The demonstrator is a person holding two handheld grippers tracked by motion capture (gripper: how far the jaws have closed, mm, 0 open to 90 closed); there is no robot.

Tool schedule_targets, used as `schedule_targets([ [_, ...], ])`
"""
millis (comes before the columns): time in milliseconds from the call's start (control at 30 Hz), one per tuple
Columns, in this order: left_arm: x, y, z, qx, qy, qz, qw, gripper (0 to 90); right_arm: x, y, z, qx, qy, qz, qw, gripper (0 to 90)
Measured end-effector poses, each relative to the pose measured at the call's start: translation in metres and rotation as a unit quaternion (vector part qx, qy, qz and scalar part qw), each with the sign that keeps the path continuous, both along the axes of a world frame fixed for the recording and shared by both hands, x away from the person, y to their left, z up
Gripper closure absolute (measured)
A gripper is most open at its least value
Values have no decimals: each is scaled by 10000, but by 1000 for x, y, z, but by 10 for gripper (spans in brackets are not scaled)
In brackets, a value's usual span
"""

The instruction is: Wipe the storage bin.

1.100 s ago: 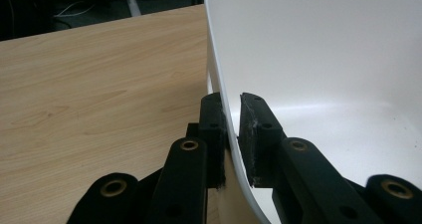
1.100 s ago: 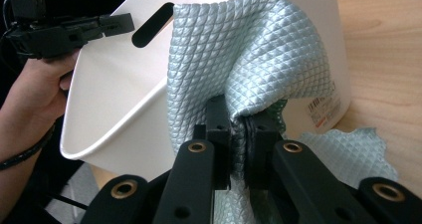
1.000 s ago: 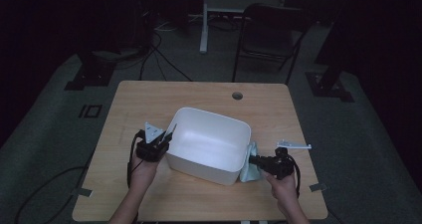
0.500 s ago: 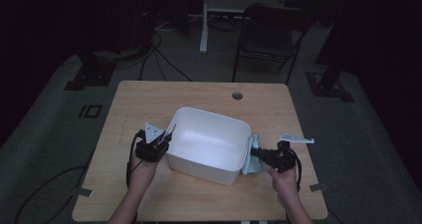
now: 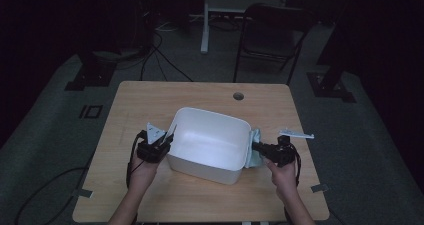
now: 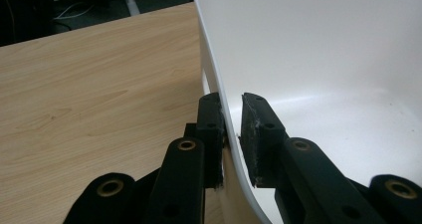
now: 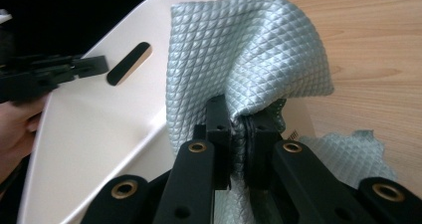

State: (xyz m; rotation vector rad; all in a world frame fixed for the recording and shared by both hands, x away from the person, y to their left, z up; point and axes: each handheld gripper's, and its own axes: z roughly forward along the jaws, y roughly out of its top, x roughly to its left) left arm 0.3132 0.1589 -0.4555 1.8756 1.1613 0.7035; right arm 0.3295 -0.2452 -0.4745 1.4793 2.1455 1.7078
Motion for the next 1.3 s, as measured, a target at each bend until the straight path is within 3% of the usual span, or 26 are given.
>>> schedule_targets([
  [67, -1, -1, 0, 77, -22, 19, 10000, 793, 2, 1, -7, -30, 87, -19, 10000, 844],
  [167, 0, 0, 0, 28, -3, 81, 10000, 792, 4, -1, -8, -73, 147, 5, 9999, 843],
  [367, 0, 0, 0, 16, 5, 13, 10000, 793, 15, -7, 4, 39, 25, -149, 9999, 842],
  [467, 1, 0, 0, -13, 26, 47, 10000, 792, 18, -2, -1, -51, 16, -227, 9997, 844],
  [600, 0, -1, 0, 23, -1, 87, 10000, 791, 21, -4, -11, -56, 217, -188, 9996, 843],
  [800, -1, -2, 0, 8, -6, 11, 10000, 794, 26, -7, 8, -26, -4, -216, 9998, 843],
  [933, 0, -1, 0, -34, 11, 5, 10000, 794, 26, -2, -1, -113, -8, -261, 9996, 846],
  [1100, -1, -1, 0, -78, 16, 78, 9999, 793, 29, -2, -17, -232, 194, -244, 9992, 846],
  [1200, -1, -1, 0, -79, 8, 118, 9999, 783, 30, -4, -20, -182, 251, -238, 9992, 844],
  [1300, -1, 2, -1, -208, 77, 3, 9998, 737, 30, -8, -19, -96, 256, -233, 9994, 840],
])
